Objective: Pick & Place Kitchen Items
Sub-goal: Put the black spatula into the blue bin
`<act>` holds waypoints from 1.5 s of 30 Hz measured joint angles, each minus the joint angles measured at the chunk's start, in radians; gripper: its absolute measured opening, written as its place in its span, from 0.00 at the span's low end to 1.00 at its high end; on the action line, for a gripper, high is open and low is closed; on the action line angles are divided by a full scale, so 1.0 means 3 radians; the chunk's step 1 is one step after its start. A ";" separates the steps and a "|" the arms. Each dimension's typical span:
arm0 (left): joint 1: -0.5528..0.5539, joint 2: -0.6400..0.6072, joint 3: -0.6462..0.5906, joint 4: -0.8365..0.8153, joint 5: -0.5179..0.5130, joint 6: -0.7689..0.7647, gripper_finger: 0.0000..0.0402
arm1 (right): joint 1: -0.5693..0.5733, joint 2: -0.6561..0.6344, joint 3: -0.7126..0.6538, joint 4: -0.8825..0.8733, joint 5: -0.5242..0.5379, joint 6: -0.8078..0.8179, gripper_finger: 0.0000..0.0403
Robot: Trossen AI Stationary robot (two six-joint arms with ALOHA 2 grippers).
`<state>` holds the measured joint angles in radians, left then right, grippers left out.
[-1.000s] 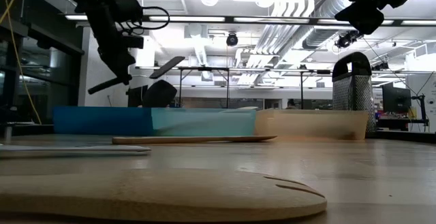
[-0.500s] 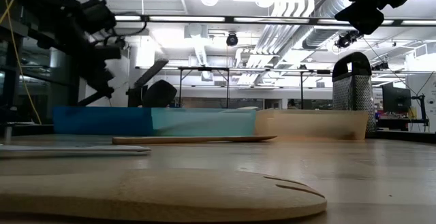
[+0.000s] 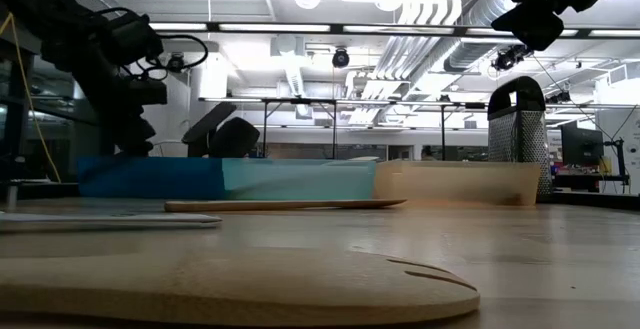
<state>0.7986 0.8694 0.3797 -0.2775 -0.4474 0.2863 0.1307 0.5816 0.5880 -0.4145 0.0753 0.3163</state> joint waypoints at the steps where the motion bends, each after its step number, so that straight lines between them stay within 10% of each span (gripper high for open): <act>1: 0.0000 0.0000 -0.0004 0.0003 0.0001 0.0019 0.26 | 0.0000 0.0000 0.0000 0.0001 0.0000 0.0000 0.50; 22: 0.0000 0.0432 -0.0001 0.0169 0.0058 0.0278 0.26 | 0.0000 0.0000 0.0000 0.0001 0.0000 0.0000 0.50; 30: 0.0000 0.0434 -0.0001 0.0194 0.0039 0.0249 0.45 | 0.0001 0.0000 0.0000 0.0000 0.0000 -0.0001 0.50; 45: -0.0003 0.0337 0.0374 -0.0187 0.0070 0.0063 0.47 | 0.0001 0.0000 0.0000 0.0001 -0.0001 -0.0001 0.50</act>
<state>0.7979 0.9707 0.4919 -0.3335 -0.4263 0.3051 0.1310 0.5816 0.5880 -0.4142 0.0750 0.3161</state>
